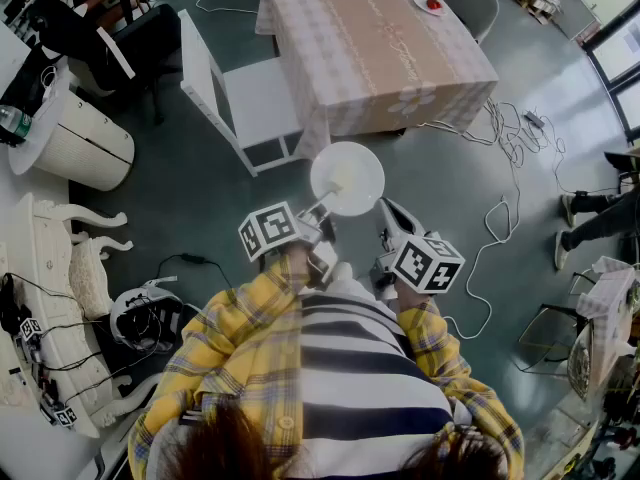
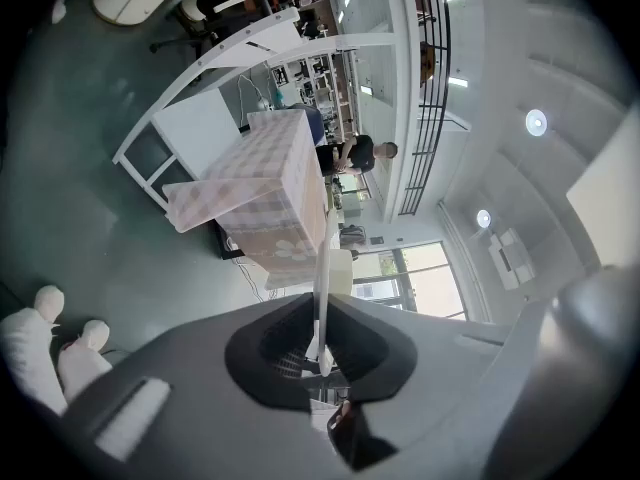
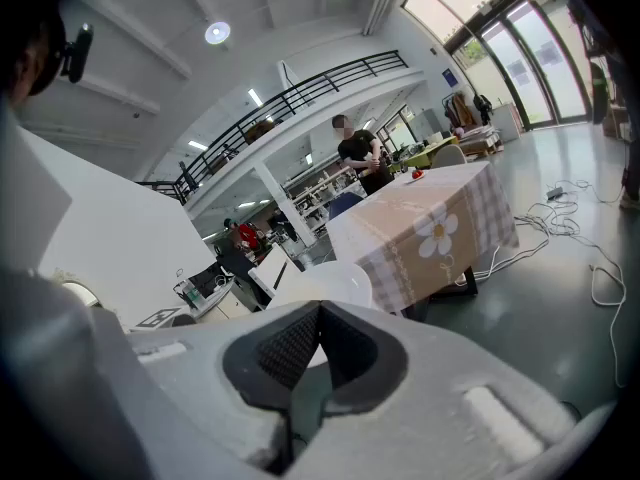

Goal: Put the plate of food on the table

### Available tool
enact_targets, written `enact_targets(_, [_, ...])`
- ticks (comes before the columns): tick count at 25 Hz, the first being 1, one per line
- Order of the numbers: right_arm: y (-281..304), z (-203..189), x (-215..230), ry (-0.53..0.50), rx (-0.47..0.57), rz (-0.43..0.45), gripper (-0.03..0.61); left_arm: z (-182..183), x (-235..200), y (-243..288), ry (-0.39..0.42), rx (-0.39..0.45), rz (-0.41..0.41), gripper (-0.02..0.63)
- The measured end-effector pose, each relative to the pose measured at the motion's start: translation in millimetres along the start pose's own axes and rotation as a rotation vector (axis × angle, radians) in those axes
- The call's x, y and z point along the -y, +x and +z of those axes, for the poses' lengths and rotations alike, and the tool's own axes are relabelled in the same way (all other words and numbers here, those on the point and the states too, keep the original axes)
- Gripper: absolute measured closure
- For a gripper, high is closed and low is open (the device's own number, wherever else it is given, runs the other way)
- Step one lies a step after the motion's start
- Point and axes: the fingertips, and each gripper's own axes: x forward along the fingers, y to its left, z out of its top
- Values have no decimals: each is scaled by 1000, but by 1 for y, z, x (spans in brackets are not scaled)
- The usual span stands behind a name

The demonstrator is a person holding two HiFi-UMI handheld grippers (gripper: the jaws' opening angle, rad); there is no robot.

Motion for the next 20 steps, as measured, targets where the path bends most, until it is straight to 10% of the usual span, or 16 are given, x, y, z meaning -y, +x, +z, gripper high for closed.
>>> enact_targets(20, [2, -1, -13, -13, 17, 29, 580, 0, -5, -7, -7, -6, 6, 601])
